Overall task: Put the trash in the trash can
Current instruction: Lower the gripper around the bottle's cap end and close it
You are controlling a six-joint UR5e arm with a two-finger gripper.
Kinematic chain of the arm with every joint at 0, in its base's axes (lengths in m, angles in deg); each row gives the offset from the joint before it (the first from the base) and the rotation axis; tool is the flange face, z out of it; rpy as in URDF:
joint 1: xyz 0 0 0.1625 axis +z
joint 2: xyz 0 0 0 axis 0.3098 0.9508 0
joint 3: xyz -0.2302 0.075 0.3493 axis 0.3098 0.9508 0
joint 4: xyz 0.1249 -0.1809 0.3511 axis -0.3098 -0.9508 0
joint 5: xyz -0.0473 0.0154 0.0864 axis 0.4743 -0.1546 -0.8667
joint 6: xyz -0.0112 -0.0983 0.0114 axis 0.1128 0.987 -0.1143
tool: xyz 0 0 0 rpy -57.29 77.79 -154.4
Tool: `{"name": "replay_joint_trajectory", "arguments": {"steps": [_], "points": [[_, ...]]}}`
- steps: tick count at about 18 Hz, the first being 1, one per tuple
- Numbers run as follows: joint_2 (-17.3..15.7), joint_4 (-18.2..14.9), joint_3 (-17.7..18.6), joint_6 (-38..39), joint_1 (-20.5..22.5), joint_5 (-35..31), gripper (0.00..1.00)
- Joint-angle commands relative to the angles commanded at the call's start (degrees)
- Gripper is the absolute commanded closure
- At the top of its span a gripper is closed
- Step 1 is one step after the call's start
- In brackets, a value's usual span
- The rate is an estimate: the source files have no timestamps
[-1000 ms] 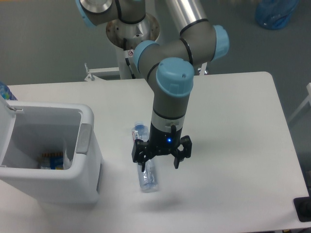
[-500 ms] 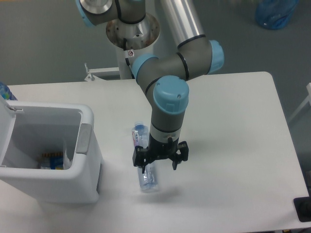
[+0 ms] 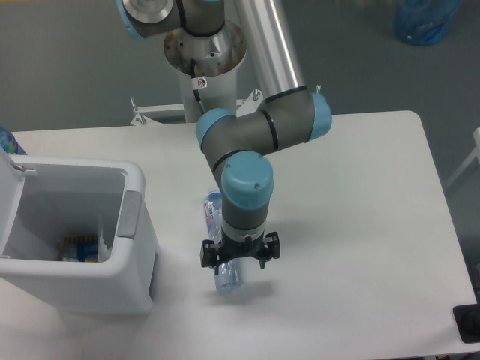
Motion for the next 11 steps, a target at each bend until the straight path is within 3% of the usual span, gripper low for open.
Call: {"name": "replay_joint_trajectory", "arguments": {"steps": [11], "points": [[3.4, 0.9, -1.1, 0.0, -1.1, -0.2, 0.00]]}}
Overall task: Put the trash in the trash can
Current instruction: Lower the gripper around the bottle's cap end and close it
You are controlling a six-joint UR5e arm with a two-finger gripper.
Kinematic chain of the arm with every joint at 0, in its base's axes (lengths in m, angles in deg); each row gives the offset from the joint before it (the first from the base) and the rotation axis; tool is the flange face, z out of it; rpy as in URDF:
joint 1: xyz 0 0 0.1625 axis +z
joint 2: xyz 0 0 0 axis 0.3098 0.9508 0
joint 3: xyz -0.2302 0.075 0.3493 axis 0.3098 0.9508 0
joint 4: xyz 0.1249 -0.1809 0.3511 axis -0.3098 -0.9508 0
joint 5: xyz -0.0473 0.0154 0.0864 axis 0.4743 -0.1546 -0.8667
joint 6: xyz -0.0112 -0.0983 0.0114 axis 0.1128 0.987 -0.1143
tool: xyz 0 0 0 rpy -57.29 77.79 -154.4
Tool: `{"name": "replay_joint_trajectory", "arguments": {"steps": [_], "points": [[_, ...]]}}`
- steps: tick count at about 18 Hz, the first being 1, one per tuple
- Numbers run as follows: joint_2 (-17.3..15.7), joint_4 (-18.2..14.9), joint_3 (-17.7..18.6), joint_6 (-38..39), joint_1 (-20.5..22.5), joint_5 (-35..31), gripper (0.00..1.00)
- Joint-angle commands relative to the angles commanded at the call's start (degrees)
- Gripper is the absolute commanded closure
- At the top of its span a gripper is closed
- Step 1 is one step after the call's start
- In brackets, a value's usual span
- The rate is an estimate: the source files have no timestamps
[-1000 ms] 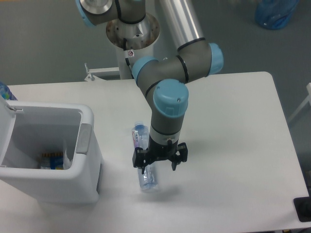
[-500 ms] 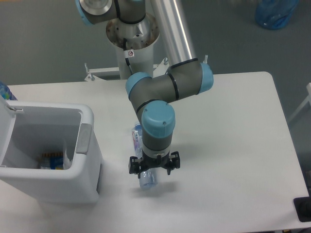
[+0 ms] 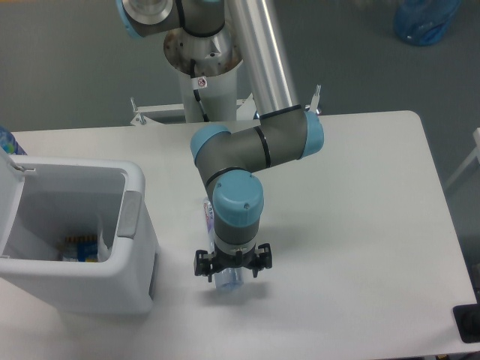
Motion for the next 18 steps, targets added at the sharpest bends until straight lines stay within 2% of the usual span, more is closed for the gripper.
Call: {"name": "replay_joint_trajectory", "arguments": {"steps": [15, 18], "points": [[2.0, 0.1, -0.3, 0.0, -0.5, -2.1, 0.01], [2.0, 0.1, -0.4, 0.1, -0.6, -3.0, 0.14]]}}
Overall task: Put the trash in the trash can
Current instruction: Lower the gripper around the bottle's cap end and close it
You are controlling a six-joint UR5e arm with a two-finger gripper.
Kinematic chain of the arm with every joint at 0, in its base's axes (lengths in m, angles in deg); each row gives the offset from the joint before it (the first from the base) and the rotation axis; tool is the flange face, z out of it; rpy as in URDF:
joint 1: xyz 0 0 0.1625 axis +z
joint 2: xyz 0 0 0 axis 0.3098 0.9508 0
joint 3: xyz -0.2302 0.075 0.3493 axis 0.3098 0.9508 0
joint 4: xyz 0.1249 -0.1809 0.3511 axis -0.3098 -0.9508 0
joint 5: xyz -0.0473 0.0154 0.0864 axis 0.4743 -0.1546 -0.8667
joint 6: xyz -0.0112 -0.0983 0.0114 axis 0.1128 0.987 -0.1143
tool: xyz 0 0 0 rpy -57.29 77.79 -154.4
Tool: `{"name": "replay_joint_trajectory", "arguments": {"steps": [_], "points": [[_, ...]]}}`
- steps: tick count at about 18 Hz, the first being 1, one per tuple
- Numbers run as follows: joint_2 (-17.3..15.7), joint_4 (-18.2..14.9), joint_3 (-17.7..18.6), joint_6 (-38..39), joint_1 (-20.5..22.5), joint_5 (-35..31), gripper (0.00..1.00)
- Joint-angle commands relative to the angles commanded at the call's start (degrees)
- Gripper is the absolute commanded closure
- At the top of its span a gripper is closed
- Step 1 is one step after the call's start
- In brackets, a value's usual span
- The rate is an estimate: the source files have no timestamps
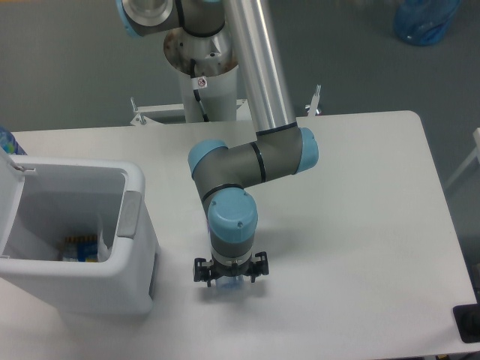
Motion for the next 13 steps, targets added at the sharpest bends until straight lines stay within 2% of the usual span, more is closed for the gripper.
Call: {"name": "replay_joint_trajectory", "arguments": {"steps": [2, 4, 5, 13], "points": [[0.1, 0.0, 0.1, 0.0, 0.0, 0.0, 0.22], [0.1, 0.0, 0.1, 0.0, 0.0, 0.0, 0.23], [0.0, 0.0, 0.2, 0.0, 0.0, 0.0, 0.27], [-0.2, 0.1, 0.4, -0.1, 0.0, -0.1, 0.36]]}}
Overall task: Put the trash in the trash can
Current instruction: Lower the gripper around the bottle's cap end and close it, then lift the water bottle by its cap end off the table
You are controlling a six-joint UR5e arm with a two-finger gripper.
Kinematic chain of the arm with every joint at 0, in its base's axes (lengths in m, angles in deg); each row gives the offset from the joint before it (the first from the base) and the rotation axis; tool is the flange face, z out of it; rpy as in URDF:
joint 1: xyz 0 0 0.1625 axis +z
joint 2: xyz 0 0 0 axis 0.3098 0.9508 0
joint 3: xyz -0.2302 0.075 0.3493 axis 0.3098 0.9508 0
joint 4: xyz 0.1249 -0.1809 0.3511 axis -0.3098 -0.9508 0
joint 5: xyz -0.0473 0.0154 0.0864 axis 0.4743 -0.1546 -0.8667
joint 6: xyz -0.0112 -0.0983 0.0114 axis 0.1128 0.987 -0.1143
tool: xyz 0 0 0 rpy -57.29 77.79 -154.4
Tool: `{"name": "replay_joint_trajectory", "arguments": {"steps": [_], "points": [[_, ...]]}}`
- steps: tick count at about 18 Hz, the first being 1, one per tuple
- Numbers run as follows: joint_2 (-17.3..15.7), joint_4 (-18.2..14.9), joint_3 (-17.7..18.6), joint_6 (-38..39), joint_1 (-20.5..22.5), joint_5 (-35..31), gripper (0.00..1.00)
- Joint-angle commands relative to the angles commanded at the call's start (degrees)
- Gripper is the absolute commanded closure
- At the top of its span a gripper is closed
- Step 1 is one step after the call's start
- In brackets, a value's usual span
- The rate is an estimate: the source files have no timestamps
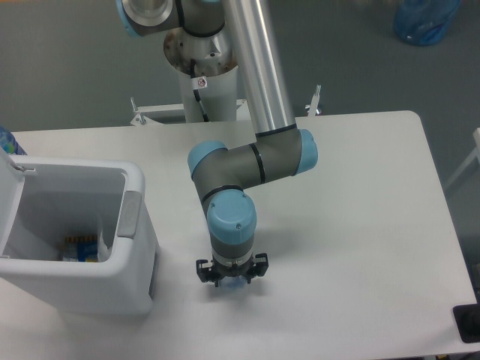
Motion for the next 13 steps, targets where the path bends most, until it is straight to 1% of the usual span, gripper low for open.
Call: {"name": "replay_joint_trajectory", "arguments": {"steps": [3, 5, 6, 11, 13], "points": [[-0.2, -0.1, 0.0, -0.1, 0.0, 0.0, 0.37], [-0.3, -0.1, 0.1, -0.1, -0.1, 0.0, 0.43], [-0.3, -0.1, 0.1, -0.1, -0.1, 0.0, 0.44], [-0.4, -0.1, 0.1, -0.4, -0.1, 0.0, 0.45], [-0.8, -0.1, 0.1, -0.6, -0.1, 0.0, 0.48]]}}
